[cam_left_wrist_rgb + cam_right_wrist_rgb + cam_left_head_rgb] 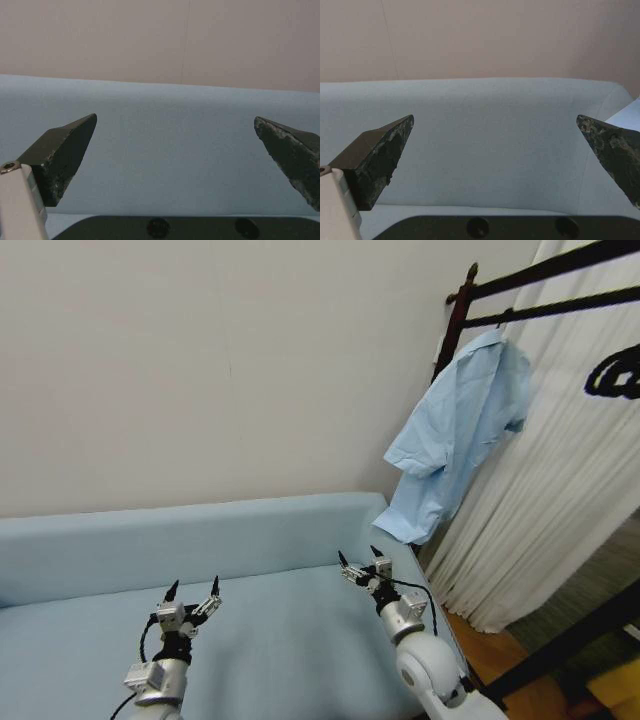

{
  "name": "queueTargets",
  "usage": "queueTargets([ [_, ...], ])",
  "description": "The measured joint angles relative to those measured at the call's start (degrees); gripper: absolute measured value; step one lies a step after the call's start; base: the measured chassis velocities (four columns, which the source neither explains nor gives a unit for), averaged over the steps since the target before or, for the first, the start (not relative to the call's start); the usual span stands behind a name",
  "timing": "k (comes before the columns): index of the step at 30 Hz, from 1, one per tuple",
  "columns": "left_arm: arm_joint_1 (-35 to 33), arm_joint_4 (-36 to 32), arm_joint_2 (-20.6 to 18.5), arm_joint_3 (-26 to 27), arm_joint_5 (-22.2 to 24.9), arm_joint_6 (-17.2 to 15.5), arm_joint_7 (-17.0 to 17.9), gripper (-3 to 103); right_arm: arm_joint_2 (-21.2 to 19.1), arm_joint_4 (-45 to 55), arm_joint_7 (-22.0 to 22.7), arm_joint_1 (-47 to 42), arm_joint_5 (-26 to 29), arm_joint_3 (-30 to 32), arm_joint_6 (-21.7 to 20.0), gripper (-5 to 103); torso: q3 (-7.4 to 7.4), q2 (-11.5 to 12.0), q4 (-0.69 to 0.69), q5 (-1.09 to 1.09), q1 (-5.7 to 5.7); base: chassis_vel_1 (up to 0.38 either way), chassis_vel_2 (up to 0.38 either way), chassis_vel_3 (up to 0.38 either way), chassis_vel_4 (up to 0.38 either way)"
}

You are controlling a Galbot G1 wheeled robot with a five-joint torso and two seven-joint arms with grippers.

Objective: Pick up the clothes from the sofa and hang them on the clothes hanger.

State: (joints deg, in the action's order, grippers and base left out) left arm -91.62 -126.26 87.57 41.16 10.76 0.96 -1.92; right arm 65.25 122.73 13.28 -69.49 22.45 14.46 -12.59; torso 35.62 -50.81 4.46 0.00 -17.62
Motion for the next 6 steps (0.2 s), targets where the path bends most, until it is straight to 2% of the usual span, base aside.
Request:
queueTargets([
  [6,0.0,0.0,0.0,0.0,0.0,-0.02,0.0,100,0.0,-0.01,0.0,0.0,0.0,0.0,0.0,100,0.0,0.0,0.0,0.0,0.0,0.0,0.0,0.0,0.0],
])
